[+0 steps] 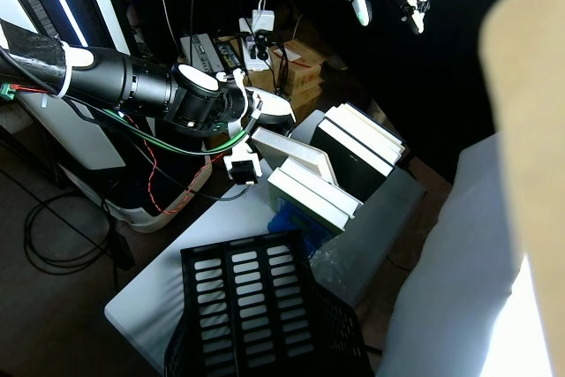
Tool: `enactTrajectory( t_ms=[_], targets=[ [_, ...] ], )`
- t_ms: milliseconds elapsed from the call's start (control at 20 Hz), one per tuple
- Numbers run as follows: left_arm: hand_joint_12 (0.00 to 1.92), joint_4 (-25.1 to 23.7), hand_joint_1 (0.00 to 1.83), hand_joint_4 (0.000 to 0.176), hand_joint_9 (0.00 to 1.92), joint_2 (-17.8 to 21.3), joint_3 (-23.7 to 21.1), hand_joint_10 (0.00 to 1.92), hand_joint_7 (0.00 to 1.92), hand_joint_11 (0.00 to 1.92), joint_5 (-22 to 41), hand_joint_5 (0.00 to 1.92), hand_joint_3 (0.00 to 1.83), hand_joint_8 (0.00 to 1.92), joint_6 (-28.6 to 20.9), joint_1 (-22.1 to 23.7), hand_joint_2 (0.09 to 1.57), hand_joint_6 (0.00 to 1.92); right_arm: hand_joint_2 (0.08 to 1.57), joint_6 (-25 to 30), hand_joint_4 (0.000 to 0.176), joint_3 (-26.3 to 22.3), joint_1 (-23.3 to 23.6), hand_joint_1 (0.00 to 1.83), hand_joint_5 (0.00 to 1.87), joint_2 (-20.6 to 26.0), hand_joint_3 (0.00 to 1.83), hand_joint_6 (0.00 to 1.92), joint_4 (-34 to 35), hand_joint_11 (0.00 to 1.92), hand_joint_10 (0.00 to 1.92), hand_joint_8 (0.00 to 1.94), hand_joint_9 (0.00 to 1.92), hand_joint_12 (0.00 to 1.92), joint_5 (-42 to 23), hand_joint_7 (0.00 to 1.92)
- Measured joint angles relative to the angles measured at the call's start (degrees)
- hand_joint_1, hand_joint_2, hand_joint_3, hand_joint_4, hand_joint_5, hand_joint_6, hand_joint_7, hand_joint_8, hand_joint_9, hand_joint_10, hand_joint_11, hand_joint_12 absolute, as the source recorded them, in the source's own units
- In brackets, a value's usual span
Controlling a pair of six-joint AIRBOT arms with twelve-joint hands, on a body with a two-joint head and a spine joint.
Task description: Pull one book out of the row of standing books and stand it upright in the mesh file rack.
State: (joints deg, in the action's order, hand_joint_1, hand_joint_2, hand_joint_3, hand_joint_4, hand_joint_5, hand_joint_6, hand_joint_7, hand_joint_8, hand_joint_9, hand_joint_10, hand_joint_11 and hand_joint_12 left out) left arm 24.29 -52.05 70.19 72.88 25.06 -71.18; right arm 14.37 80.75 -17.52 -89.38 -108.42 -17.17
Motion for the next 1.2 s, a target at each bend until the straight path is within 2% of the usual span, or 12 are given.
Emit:
enactTrajectory(
  t_ms=[100,200,250,350,450,500,550,600,700,950,1100,1200],
  targets=[
    [1.92,0.1,0.67,0.068,0.0,0.0,0.0,0.92,0.28,0.0,0.0,0.19,0.0,0.01,0.0,0.0,1.3,0.0,1.13,0.0,0.0,0.0,0.0,1.37,0.83,0.0,0.0,1.1,0.0,0.83,1.3,1.01,0.94,1.65,0.0,0.95],
    [1.92,0.1,0.7,0.067,0.0,0.0,0.0,0.94,0.29,0.0,0.0,0.2,0.0,0.01,0.0,0.0,1.29,0.01,1.18,0.0,0.0,-0.4,0.0,1.35,0.69,0.4,0.01,1.29,-0.1,0.69,1.37,1.12,0.86,1.67,0.2,0.88],
    [1.92,0.1,0.69,0.068,0.0,0.0,0.0,1.0,0.29,0.0,0.0,0.2,0.0,0.01,0.0,0.0,1.29,0.01,1.16,0.0,0.0,-0.7,0.0,1.17,0.52,0.6,0.0,0.93,-0.2,0.37,1.02,0.75,0.62,1.65,0.2,0.68],
    [1.92,0.2,0.69,0.062,0.0,0.0,0.0,0.98,0.3,0.0,0.1,0.2,0.0,0.01,0.0,0.0,1.3,0.01,1.06,0.5,0.0,-1.9,0.0,1.07,0.34,2.0,0.0,0.49,0.0,0.04,0.71,0.27,0.37,1.6,0.6,0.5],
    [1.92,0.3,0.75,0.042,0.0,0.0,0.0,0.96,0.29,0.0,0.1,0.21,0.0,0.01,0.0,0.0,1.3,0.01,0.99,0.4,0.0,-2.2,0.1,0.96,0.12,3.4,0.0,0.19,-0.6,0.0,0.45,0.02,0.08,1.04,0.3,0.23],
    [1.9,0.3,0.74,0.046,0.0,0.0,0.0,0.91,0.27,0.0,0.1,0.2,0.0,0.0,0.0,0.0,1.3,0.0,0.99,0.4,0.0,-2.2,0.2,0.87,0.02,3.8,0.0,0.04,-0.5,0.0,0.11,0.0,0.01,0.25,0.2,0.05],
    [1.87,0.3,0.72,0.052,0.0,0.0,0.0,0.83,0.23,0.06,0.0,0.18,0.0,0.0,0.0,0.0,1.31,0.0,0.97,0.4,0.0,-2.2,0.3,0.82,0.0,4.2,0.0,0.01,-0.4,0.0,0.02,0.0,0.0,0.05,0.2,0.01],
    [1.83,0.3,0.72,0.05,0.0,0.0,0.0,0.85,0.22,0.17,0.1,0.18,0.0,0.0,0.0,0.0,1.31,0.0,0.94,0.1,0.0,-2.2,0.4,0.81,0.0,4.3,0.0,0.0,-0.6,0.0,0.0,0.0,0.0,0.01,0.2,0.0],
    [1.88,0.3,0.73,0.049,0.0,0.0,0.0,0.74,0.22,0.01,0.1,0.19,0.0,0.0,0.0,0.0,1.3,0.01,0.93,0.1,0.0,-1.9,0.5,0.78,0.0,4.3,0.0,0.0,-0.6,0.0,0.0,0.0,0.0,0.0,0.3,0.0],
    [1.83,0.2,0.79,0.037,0.0,0.0,0.0,0.35,0.17,0.0,0.0,0.18,0.0,0.0,0.0,0.0,1.3,0.0,0.95,1.6,0.0,0.3,0.8,0.78,0.0,4.3,0.0,0.0,0.2,0.0,0.0,0.0,0.0,0.0,-2.0,0.0],
    [1.78,0.4,0.78,0.057,0.0,-0.6,0.5,0.41,0.15,0.0,-0.2,0.16,0.01,0.0,0.0,0.0,1.32,0.0,0.97,2.6,0.0,2.0,1.1,0.75,0.0,4.2,0.0,0.0,0.3,0.0,0.0,0.0,0.0,0.0,-3.2,0.0],
    [1.87,0.0,0.82,0.049,0.0,-0.9,0.6,0.52,0.17,0.0,-0.4,0.17,0.0,0.0,-0.1,0.0,1.31,0.0,0.97,2.6,0.0,2.5,1.2,0.77,0.0,4.2,0.0,0.0,0.4,0.0,0.0,0.0,0.0,0.0,-3.4,0.0]
  ],
)
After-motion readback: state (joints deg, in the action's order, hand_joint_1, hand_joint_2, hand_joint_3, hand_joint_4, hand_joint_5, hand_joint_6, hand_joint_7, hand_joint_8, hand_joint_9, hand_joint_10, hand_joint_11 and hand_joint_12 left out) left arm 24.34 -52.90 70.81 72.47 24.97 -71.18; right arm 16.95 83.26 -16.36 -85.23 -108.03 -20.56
